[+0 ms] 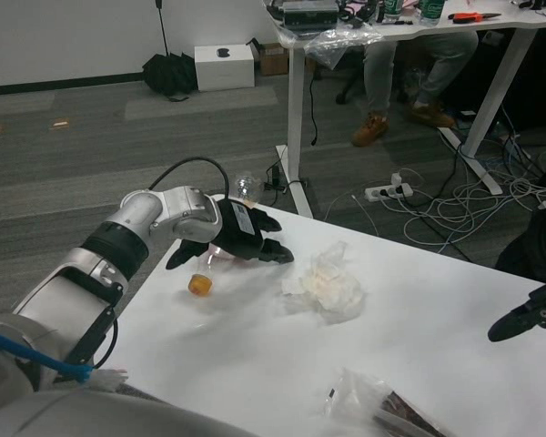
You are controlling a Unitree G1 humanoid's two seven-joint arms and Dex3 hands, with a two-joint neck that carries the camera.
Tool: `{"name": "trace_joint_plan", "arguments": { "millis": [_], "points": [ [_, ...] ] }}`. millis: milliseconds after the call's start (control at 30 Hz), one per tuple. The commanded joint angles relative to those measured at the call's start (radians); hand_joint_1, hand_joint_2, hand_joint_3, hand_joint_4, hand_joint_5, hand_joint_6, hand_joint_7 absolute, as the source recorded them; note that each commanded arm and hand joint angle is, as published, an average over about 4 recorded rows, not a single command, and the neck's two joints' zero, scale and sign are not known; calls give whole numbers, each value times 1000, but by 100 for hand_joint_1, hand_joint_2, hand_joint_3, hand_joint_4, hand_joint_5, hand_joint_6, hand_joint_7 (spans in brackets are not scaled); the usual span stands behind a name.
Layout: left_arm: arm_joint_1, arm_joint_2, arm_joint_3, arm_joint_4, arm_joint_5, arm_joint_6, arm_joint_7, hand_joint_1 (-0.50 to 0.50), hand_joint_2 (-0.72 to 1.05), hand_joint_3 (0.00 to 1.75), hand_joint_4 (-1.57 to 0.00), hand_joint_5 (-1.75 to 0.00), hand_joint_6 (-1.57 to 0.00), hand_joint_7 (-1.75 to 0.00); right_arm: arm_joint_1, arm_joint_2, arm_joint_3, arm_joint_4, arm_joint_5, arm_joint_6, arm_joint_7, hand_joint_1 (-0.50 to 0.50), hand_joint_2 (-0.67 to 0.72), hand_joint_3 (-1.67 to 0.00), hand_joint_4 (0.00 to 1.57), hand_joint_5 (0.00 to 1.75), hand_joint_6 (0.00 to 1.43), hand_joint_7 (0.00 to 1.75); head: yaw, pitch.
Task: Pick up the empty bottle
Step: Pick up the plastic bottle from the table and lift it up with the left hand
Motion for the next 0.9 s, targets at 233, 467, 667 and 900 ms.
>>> {"name": "trace_joint_plan", "arguments": {
  "millis": [233,467,667,900],
  "points": [
    [13,-16,17,57,-6,-10,10,-50,16,0,0,0,0,0,23,-6,-4,-15,11,-23,-2,-38,60,0,0,0,0,0,10,-4],
    [20,-24,42,63,-2,-10,10,-50,25,0,0,0,0,0,31,-8,-6,-22,12,-23,-2,-38,60,0,0,0,0,0,14,-9],
    [24,-53,48,67,-7,-10,12,-50,25,0,0,0,0,0,32,-6,-7,-22,12,-23,-2,-35,60,0,0,0,0,0,18,-15],
    [26,-79,45,65,-17,-10,12,-50,25,0,0,0,0,0,32,-3,-9,-21,12,-23,-2,-38,60,0,0,0,0,0,26,-21]
  ]
}}
